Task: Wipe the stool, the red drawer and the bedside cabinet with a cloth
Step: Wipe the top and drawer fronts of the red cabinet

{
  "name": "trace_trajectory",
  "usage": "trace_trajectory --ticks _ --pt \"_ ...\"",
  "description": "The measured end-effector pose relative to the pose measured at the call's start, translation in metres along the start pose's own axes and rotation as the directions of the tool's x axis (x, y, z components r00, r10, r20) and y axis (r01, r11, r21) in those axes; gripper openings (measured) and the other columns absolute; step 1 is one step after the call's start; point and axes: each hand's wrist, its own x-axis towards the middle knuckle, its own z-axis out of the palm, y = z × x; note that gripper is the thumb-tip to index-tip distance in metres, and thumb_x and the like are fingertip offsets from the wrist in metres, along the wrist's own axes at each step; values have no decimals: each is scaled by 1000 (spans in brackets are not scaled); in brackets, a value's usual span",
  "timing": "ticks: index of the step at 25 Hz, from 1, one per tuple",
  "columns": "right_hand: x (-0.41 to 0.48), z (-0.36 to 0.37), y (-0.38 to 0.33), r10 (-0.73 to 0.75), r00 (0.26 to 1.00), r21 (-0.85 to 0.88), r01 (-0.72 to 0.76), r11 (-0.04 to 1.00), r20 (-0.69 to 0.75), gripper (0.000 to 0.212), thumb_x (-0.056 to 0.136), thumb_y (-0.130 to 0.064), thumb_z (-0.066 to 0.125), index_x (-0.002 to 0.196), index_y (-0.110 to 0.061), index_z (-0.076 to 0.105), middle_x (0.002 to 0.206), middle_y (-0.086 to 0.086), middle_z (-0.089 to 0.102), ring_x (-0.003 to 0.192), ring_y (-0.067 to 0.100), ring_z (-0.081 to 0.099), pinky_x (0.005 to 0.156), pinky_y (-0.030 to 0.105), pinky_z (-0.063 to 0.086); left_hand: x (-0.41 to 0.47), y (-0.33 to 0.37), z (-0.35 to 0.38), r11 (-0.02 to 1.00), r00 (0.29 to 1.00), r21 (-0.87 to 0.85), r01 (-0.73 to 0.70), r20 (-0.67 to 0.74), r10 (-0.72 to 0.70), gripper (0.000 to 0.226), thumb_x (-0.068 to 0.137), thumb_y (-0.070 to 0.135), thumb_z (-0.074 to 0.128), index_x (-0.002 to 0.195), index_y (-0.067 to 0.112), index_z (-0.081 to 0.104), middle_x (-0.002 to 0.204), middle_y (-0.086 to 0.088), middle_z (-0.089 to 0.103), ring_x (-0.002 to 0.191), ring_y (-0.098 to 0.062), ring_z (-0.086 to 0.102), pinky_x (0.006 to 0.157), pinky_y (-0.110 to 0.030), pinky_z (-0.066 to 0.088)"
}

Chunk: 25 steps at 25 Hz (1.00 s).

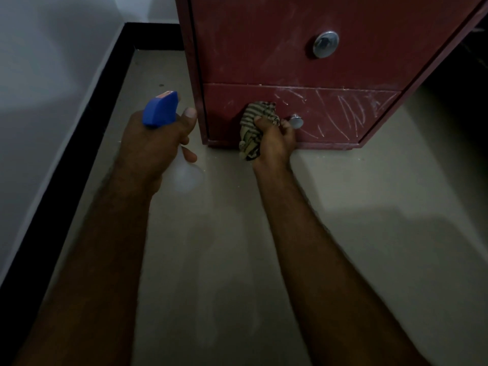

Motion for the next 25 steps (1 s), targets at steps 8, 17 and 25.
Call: trace_trajectory --ticks 8,17,25 --pt "0 10 12 79 997 -98 -81 992 -26 59 65 -3 80 121 -5 65 109 21 75 88 39 77 69 59 64 -1 3 0 1000 1000 -25 5 -11 -5 14 95 40 66 92 39 52 93 -4 63 76 -28 69 96 -56 55" --pt "-17 21 23 148 987 -113 -154 982 -63 47 75 1 81 118 -8 65 111 19 74 88 36 75 67 54 65 0 1 -2 1000 1000 -18 -15 -12 14 11 94 40 67 99 39 57 90 -4 63 69 -26 69 95 -57 55" --pt "-28 41 19 112 994 -99 -110 989 17 44 74 1 83 114 -9 66 104 18 76 86 36 77 69 55 65 0 0 -3 999 999 -46 -26 -27 25 16 92 42 71 90 40 55 87 -3 62 67 -25 68 91 -61 56"
